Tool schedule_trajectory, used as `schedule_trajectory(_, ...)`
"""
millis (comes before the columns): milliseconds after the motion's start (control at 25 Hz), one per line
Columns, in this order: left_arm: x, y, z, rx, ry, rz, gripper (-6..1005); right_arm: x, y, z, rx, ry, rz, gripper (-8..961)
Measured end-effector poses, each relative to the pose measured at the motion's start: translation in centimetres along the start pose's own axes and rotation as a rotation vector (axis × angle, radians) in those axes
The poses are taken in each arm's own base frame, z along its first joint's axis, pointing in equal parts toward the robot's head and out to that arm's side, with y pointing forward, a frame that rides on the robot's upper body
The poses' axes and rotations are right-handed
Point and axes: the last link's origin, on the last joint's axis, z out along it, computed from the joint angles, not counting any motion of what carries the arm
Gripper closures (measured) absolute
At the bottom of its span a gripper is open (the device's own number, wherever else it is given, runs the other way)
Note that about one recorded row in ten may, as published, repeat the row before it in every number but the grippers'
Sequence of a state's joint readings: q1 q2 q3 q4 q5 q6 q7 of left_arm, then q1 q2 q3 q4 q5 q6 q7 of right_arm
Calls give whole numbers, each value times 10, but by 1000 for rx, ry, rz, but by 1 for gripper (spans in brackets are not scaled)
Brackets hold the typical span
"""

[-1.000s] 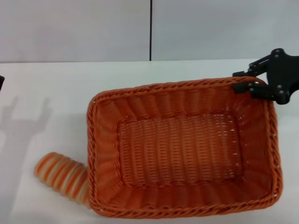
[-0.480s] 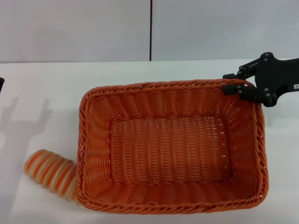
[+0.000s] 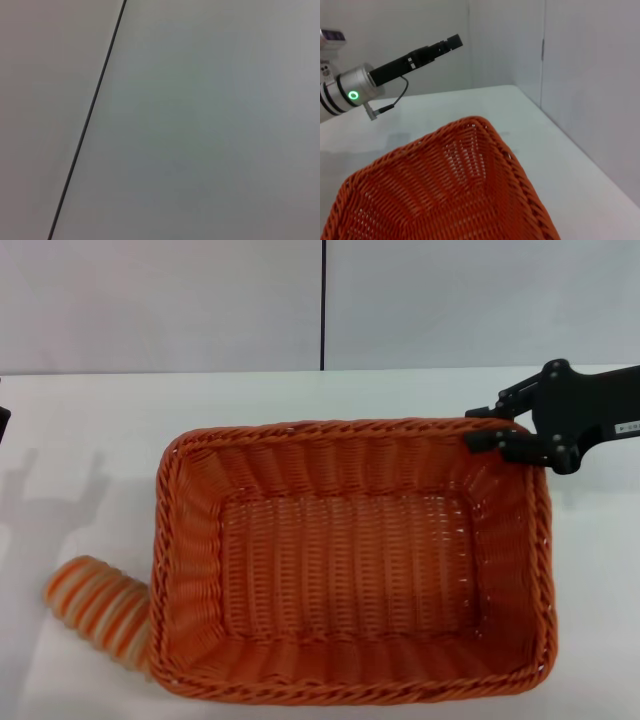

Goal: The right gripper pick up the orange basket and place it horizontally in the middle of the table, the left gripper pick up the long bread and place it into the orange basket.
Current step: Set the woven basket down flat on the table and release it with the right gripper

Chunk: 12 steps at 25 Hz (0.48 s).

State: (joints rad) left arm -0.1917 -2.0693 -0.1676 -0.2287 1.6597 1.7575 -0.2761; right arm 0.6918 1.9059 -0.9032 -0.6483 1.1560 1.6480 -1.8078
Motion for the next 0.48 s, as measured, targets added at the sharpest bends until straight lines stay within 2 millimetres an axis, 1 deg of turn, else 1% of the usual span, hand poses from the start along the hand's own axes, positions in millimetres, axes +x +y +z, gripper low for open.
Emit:
schedule_trajectory(160,0,0,0,0,-1,0,190,-1,-1,8,6,9,9,778)
schedule_trajectory(280,0,0,0,0,-1,1,191,-1,-2,10,23,11,15,779)
schedule_trajectory(480,0,-1,0,0,-3,3,192,0,-3,10,45,2,26,682)
